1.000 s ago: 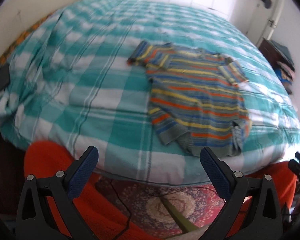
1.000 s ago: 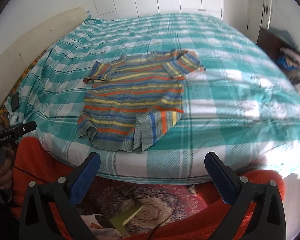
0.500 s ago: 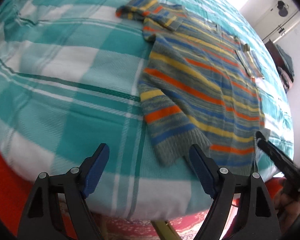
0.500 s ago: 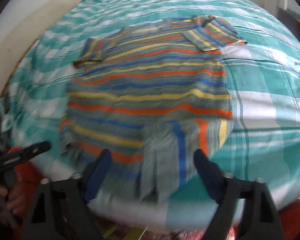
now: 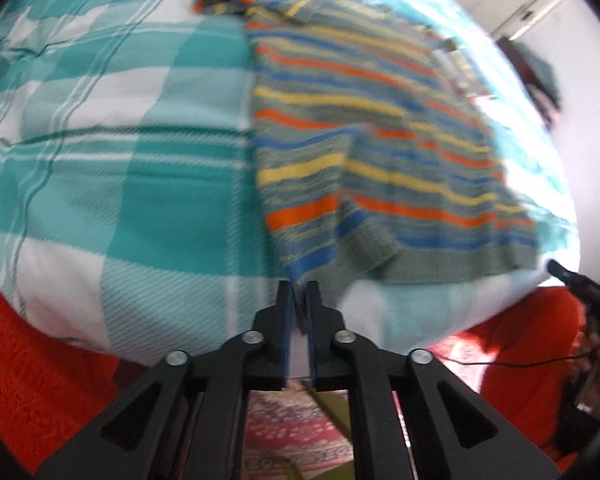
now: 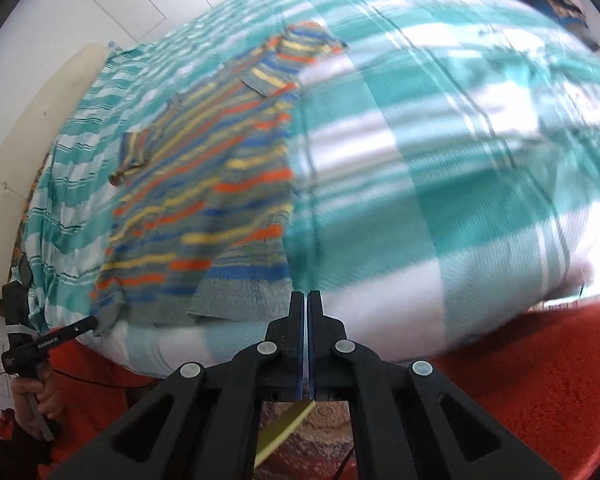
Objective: Fold small clothes
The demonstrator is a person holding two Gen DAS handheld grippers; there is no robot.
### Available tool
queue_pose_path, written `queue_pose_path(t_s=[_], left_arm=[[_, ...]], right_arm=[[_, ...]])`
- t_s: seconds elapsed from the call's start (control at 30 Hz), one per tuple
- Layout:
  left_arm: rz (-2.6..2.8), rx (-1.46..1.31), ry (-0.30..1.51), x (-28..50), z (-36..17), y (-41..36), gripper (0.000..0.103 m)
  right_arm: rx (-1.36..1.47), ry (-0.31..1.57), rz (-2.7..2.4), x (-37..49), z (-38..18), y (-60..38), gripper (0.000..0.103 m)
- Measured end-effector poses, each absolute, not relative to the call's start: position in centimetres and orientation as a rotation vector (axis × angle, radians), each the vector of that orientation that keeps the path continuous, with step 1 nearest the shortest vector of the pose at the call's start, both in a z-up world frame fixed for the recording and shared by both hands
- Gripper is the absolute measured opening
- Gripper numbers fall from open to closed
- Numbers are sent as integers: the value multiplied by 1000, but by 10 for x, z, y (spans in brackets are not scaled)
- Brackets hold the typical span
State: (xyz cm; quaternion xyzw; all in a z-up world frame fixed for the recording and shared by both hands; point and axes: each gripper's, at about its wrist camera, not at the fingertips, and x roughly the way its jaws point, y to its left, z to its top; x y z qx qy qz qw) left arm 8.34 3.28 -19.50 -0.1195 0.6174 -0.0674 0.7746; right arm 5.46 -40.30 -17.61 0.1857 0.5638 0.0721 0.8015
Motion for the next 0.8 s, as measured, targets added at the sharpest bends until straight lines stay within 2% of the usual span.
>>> queue_pose_path(t_s=[0.03,0.07,0.1,0.13,0.17,0.23,0.27,0.33,0.37,0.4,0.43,0.57,0.63,0.8], left_arm=[[-138,-273,1343,85,-197,36,24],[-139,-312,1334,84,-196,40,43],[-140,-349,1311,81,-193,46,61],[-138,-395,1270,78,-189,52,66],[-140,-431,1237,77,-186,58,68],[-168,-490,1228,83,-190,65,68],[-179,-511,1240,87,-195,66,68],[-216,-556,1282,95,-209,60,59],[-243,-561,1300,96,-212,55,21],[-287,-523,1343,100,-216,45,4],[-284,-480,1336,96,-210,40,2],[-296,-512,1286,79,-182,59,2],[-233,-416,1338,83,-187,66,2],[-181,-313,1434,93,-216,58,2]], right_arm=[[430,1222,155,55,-182,-406,5],[473,1216,147,54,-184,-414,5],[502,1196,149,53,-182,-417,12],[528,1173,161,53,-180,-420,24],[575,1137,185,53,-177,-424,32],[646,1088,240,57,-178,-425,62],[657,1091,259,64,-185,-424,64],[666,1148,303,77,-203,-416,62],[674,1211,369,85,-217,-406,53],[649,1269,435,90,-225,-393,14],[608,1292,438,91,-225,-388,6],[552,1247,420,77,-178,-396,6],[555,1255,392,72,-171,-407,6],[556,1398,285,86,-228,-416,6]])
